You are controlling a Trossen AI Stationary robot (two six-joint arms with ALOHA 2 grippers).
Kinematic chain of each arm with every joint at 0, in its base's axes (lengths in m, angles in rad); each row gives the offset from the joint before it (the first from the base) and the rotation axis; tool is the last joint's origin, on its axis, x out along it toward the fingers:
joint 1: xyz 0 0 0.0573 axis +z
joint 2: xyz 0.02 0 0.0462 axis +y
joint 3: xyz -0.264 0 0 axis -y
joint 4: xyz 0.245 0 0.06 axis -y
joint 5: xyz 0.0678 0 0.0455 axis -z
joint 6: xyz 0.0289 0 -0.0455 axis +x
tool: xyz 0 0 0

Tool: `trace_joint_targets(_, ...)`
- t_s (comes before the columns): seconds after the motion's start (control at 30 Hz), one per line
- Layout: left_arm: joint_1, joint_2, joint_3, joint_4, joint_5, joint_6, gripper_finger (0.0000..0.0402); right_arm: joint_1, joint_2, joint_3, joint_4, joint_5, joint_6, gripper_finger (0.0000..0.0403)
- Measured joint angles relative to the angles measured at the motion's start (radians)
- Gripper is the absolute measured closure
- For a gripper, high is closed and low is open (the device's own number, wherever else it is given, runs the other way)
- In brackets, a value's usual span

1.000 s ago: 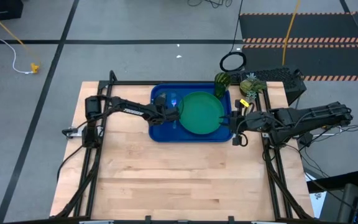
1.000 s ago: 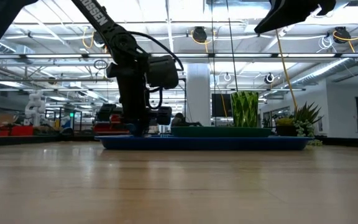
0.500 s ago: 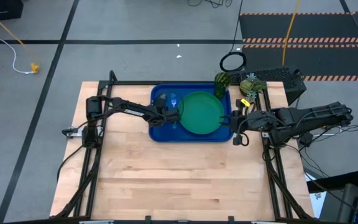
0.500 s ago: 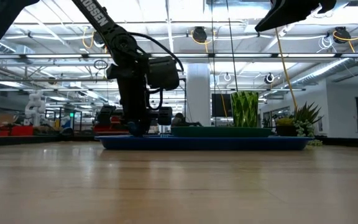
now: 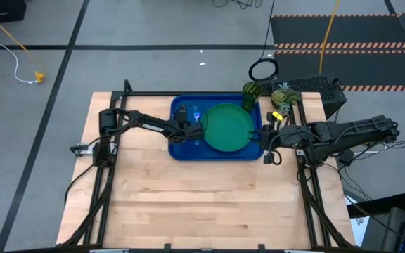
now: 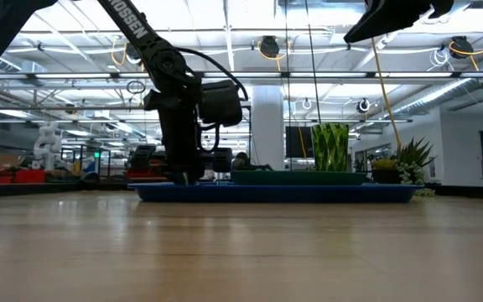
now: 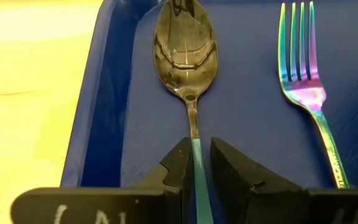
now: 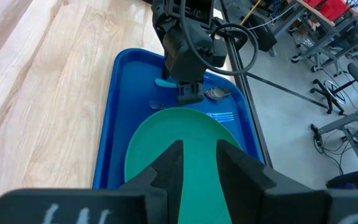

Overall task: Pick and place plate/cup/fork/spoon on tray
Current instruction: Put the light blue spoon on the blue serving tray to the left of the blue fork, then return to Home Position

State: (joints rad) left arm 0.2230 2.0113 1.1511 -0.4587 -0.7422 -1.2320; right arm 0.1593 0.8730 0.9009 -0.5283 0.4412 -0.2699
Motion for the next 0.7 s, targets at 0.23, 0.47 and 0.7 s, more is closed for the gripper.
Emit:
trace_joint_targets(0.23, -0.002, -0.030, 0.000, -0.012, -0.005, 0.070, 0.0337, 0.000, 0.000, 0.000, -0.010, 0.000, 0.008, 0.0314)
trace_joint_targets(0.47, -0.030, -0.191, 0.000, -0.057, -0.020, 0.233, 0.0337, 0.000, 0.000, 0.000, -0.017, 0.000, 0.017, 0.0314)
trace_joint_targets(0.7, -0.100, -0.377, 0.000, -0.070, -0.022, 0.444, 0.0337, 0.000, 0.000, 0.000, 0.014, -0.005, 0.030, 0.0314)
